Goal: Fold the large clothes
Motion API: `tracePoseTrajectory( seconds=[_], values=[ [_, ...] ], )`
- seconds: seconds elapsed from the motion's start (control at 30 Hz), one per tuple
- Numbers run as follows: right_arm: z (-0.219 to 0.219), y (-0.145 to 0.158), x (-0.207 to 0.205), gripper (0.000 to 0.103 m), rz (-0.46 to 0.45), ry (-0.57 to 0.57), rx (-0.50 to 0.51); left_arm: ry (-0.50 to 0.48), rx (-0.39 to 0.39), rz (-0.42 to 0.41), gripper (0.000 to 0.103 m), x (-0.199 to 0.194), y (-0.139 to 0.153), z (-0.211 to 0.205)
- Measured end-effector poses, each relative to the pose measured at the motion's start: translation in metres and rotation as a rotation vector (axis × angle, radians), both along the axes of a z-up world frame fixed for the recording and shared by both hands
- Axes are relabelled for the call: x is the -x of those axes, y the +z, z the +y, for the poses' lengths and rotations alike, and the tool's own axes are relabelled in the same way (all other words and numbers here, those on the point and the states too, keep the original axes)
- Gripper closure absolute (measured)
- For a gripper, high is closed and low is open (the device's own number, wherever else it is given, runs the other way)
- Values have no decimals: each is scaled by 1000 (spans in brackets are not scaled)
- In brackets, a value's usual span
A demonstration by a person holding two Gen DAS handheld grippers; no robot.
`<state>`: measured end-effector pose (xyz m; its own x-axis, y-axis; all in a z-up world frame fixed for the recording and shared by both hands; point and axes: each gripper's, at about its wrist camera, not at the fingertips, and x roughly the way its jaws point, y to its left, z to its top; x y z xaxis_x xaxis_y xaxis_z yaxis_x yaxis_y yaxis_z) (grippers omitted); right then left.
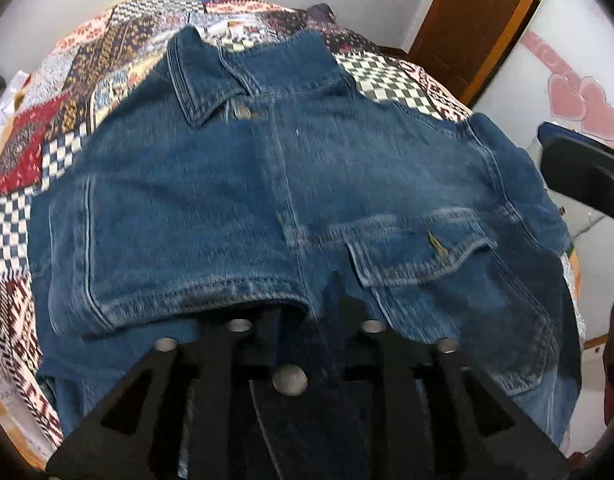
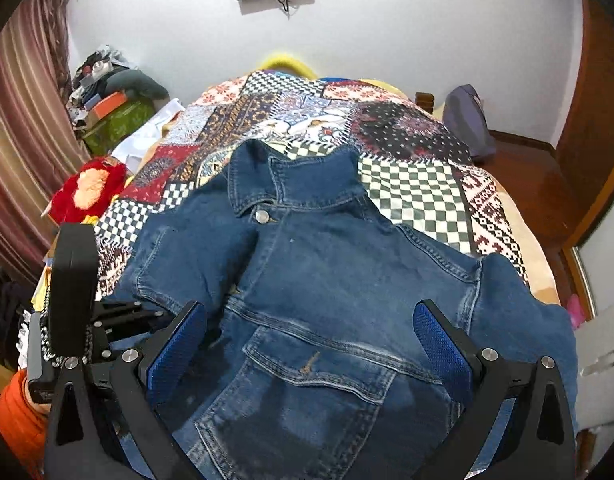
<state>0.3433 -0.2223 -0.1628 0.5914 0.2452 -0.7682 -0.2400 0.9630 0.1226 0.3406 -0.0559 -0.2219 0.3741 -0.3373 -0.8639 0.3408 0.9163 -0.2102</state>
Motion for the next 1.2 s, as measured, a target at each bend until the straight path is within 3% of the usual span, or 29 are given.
tracePoseTrajectory(
  seconds=[0.07, 0.2, 0.33, 0.43, 0.53, 0.73, 0.83, 1.03, 1.13, 1.2],
  values=[
    [2, -1, 0, 0, 4, 5, 6, 20, 25, -9, 47, 8, 6, 9],
    [15, 4, 1, 0, -6, 33, 12, 75, 8, -63, 44, 25, 22, 31],
    [43, 14, 5, 0, -33, 97, 25, 171, 39, -99, 43, 38, 38, 69],
    [70, 18, 7, 0, -52, 152, 48, 259, -15, -161, 41, 53, 47, 103],
    [103, 14, 8, 0, -51, 217, 77, 322, -82, -208, 31, 60, 49, 127],
    [175, -14, 3, 0, 22, 367, 141, 427, -151, -202, 31, 76, 36, 182],
    [209, -34, -5, 0, 77, 444, 178, 464, -142, -178, 31, 81, 26, 202],
    [247, -76, -30, 1, 185, 478, 259, 504, -123, -142, 31, 82, 9, 226],
    [255, -91, -41, 10, 201, 471, 307, 497, -125, -142, 31, 73, 7, 230],
    [257, -98, -47, 23, 196, 459, 340, 496, -133, -141, 31, 63, 5, 231]
  ],
)
